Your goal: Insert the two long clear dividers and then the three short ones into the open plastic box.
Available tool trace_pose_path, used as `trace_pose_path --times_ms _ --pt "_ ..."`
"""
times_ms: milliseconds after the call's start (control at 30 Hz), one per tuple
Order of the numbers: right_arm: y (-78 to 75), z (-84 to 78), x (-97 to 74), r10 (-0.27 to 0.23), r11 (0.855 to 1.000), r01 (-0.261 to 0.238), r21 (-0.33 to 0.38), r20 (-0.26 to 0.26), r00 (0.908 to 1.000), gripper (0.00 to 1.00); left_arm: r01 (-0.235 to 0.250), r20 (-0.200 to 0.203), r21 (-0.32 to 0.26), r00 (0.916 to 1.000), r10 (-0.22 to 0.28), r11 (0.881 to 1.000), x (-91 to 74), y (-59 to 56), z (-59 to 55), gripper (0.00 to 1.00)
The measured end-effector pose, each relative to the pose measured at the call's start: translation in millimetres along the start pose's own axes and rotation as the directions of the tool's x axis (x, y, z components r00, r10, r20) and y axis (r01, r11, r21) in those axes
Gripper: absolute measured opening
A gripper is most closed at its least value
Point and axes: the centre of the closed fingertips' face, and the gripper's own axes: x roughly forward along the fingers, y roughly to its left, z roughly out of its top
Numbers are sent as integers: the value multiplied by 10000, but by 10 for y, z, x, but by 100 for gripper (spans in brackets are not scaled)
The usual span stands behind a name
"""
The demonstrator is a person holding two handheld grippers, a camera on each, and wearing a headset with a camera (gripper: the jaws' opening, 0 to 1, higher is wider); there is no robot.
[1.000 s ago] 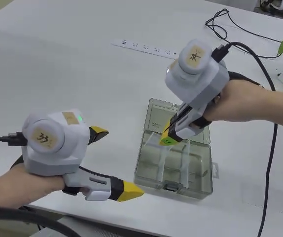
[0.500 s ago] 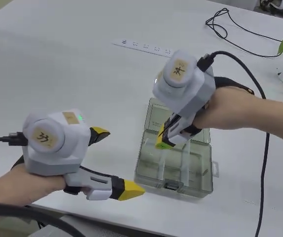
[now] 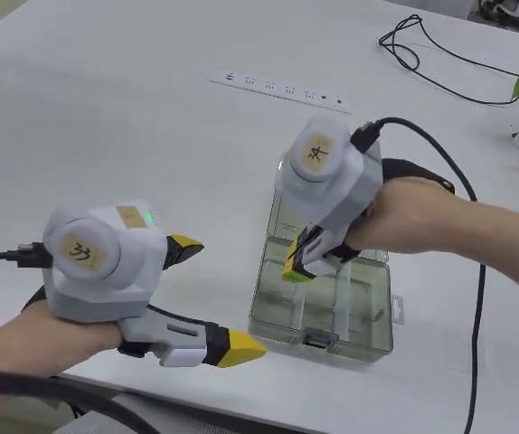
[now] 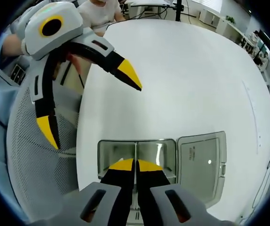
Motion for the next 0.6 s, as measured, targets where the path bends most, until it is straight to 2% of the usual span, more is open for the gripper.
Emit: trace_pose_path --times_ms 200,400,600 --pt "-3 -2 57 -87 10000 87 -8 -191 9998 2 -30 -8 3 10000 30 10000 -8 12 0 91" --pt "-6 -17 110 -241 9991 221 -356 -565 9981 2 -14 -33 44 10000 14 10000 -5 13 11 91" --pt "-15 -31 118 -249 9995 238 -209 -571 9981 2 -26 -9 91 10000 26 10000 -3 20 35 91"
